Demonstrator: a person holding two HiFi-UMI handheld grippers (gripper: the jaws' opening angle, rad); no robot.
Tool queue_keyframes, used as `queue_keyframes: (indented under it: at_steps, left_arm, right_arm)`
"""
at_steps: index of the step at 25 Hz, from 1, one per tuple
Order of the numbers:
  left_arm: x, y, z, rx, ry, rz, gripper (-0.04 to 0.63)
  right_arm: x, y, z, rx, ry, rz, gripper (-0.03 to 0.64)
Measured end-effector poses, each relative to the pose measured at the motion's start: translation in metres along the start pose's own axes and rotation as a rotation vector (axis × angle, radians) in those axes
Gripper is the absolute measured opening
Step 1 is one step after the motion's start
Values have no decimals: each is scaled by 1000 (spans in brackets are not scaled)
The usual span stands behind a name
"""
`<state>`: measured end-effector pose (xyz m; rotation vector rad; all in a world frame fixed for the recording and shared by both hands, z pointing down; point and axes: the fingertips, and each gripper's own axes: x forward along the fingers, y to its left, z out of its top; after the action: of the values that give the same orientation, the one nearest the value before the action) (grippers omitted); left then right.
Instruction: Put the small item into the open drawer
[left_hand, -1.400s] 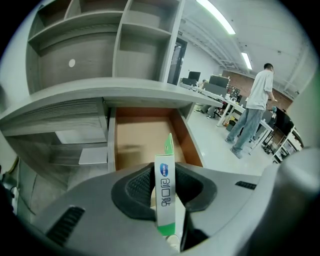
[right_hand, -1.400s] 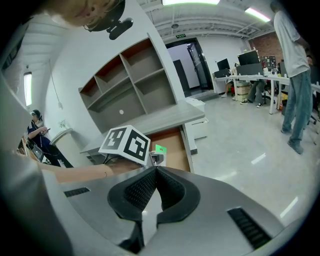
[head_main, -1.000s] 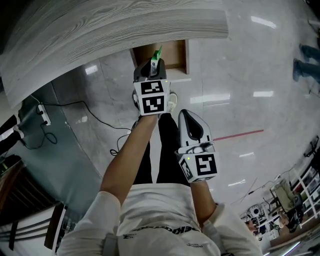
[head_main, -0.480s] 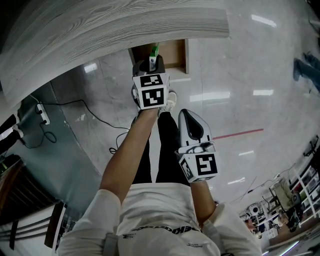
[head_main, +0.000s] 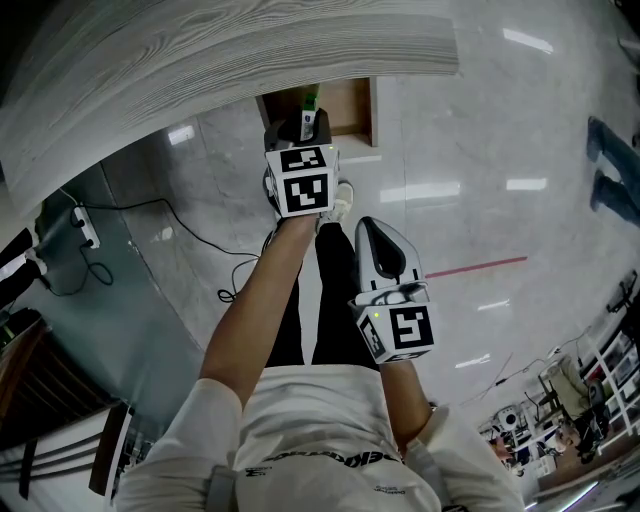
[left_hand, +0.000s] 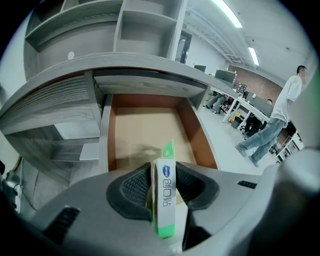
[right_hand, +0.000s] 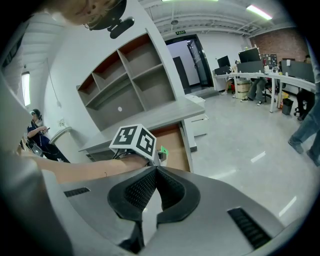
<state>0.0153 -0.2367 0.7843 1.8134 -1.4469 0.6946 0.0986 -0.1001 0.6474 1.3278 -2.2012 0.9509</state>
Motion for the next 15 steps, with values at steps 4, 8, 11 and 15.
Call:
queue_keyframes:
  at_steps: [4,8,11,15]
  left_arm:
    - [-5,-2,0,2,-3,-1,141]
    - [-12,-3,0,4,-8,-2,149]
    - [-18,-6,1,8,-13,-6,150]
    - [-23,-8,3,17,-19,-9,150]
  right_arm:
    - [-3,2,1,-3,-5,4,32]
    - [-8,4,-1,-4,-8,3,32]
    - [-12,6,2,-10,-15,4,32]
    - [-17,7,1,-4,-25,-6,32]
